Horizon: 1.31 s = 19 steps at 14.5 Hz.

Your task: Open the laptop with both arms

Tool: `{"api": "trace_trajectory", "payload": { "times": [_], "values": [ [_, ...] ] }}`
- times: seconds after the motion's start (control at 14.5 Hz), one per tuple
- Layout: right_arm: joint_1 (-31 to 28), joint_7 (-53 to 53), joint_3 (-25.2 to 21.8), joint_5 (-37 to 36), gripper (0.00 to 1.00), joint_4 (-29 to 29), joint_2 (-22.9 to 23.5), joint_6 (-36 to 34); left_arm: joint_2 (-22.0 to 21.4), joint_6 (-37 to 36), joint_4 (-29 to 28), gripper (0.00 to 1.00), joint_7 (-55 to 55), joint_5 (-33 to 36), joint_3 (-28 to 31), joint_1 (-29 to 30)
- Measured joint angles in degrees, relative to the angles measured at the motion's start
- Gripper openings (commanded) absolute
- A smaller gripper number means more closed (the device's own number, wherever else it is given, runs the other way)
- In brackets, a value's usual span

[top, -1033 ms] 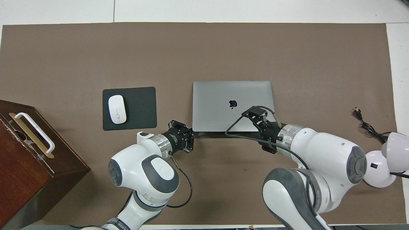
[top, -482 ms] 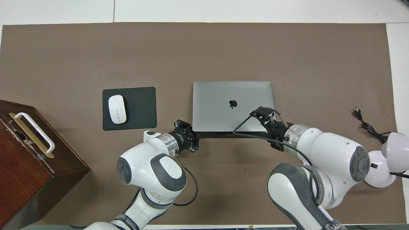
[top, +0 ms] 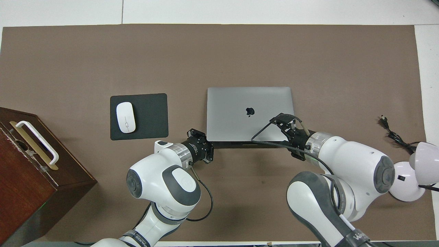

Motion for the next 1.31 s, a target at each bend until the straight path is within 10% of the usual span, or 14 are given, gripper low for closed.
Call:
{"api": "trace_trajectory", "payload": {
  "times": [1.31],
  "values": [
    [0.26, -2.58, -0.22, 4.13, 1.00, 1.69, 3.31, 0.04, 0.01, 0.08, 0.01, 0.00, 0.00, 0.00, 0.00, -0.04]
  ]
}}
